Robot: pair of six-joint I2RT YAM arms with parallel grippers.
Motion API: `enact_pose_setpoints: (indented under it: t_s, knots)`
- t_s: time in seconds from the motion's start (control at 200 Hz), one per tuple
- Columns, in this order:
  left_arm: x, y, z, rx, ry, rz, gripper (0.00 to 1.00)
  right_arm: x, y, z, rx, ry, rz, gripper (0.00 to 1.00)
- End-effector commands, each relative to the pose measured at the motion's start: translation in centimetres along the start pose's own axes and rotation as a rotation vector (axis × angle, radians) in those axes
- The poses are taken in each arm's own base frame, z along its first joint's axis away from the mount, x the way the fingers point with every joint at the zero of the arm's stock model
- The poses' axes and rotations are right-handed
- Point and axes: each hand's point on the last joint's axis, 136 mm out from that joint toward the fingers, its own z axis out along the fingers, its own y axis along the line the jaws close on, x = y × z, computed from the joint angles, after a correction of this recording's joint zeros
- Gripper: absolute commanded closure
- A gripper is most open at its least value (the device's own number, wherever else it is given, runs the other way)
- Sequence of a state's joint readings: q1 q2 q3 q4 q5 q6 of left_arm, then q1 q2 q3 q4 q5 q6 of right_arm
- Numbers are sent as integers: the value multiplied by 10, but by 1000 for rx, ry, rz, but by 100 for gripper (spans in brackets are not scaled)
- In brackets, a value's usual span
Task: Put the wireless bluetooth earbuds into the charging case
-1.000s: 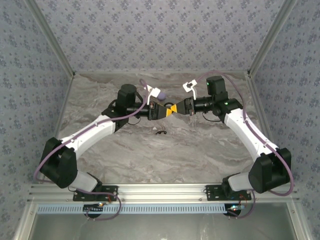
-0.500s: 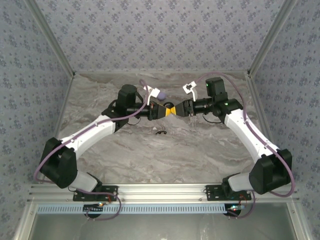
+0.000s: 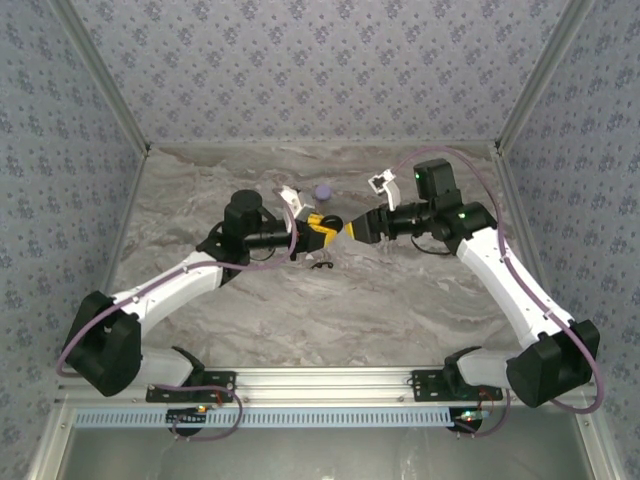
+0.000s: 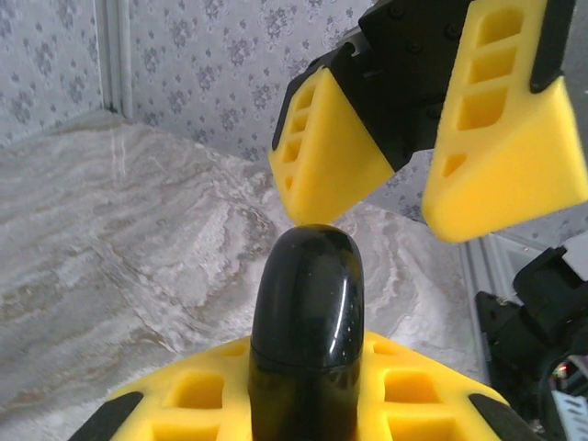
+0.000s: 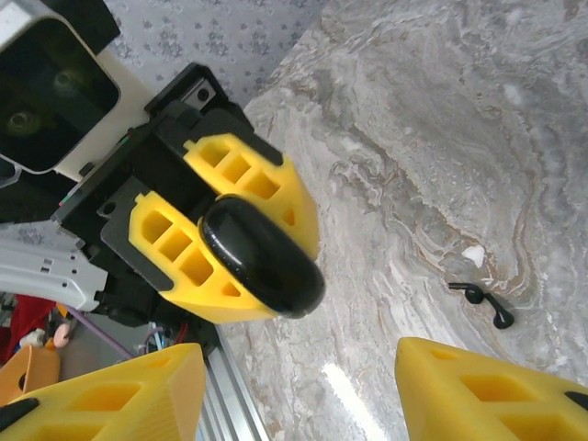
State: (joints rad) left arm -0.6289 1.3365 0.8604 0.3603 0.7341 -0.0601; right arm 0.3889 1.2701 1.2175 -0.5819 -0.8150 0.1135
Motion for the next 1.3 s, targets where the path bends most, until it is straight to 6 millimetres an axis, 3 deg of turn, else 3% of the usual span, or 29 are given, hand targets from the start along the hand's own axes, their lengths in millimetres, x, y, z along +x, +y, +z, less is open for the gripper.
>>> enact_pose_setpoints:
  t_s: [0.0,0.615,1.294]
  knots:
    - [-16,-13,-3,20,-44,163,86,2,10,-2,13,27,-44,41]
    - [-12,-32,0,96,-25,199,87,-3,-7,7,112,46,-38,38]
    - [-8,-38,2,115,-12,188,76,-12,-36,-2,234,1,32,37]
